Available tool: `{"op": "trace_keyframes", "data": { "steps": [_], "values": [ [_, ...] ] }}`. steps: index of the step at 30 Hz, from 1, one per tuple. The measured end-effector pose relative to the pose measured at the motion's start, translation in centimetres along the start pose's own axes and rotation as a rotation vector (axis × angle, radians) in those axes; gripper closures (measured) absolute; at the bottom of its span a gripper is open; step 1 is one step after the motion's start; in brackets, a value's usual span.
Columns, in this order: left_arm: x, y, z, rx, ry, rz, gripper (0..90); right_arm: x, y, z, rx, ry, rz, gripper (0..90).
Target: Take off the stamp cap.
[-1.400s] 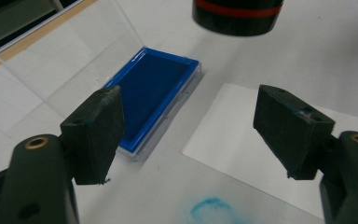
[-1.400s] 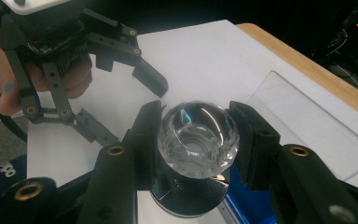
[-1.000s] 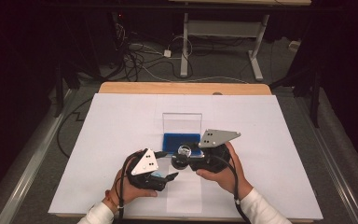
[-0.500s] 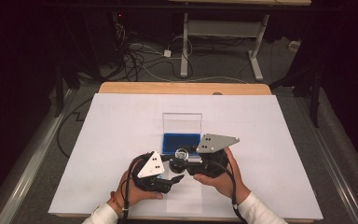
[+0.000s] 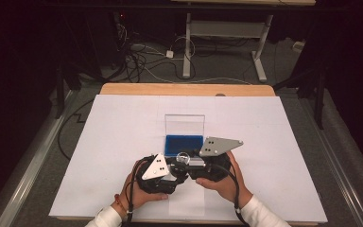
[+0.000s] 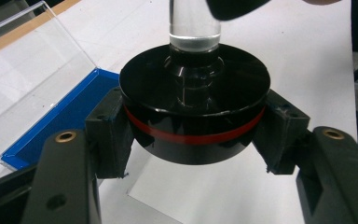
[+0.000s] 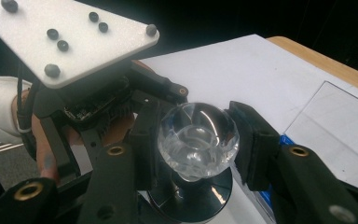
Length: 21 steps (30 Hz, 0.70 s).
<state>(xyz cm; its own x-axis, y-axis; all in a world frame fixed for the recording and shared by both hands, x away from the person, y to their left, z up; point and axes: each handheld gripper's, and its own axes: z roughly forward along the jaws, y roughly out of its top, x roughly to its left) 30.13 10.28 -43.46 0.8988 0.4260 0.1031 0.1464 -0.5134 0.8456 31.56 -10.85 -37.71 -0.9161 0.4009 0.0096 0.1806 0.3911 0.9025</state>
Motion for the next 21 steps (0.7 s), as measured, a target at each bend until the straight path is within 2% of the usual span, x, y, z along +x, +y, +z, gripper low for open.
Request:
{"op": "trace_keyframes", "data": {
  "steps": [7,15,21],
  "values": [
    [-0.11,0.11,0.08,0.019,0.012,0.020,36.0,-0.05,-0.20,-0.05,0.001,-0.004,0.006,57.0],
    [-0.23,0.27,0.11,0.022,0.022,0.034,36.1,-0.36,-0.49,-0.37,-0.011,-0.001,0.035,57.0],
    [-0.23,0.44,0.06,0.046,0.028,0.051,36.4,-0.41,-0.66,-0.38,-0.014,-0.001,0.047,57.1]
  ]
}}
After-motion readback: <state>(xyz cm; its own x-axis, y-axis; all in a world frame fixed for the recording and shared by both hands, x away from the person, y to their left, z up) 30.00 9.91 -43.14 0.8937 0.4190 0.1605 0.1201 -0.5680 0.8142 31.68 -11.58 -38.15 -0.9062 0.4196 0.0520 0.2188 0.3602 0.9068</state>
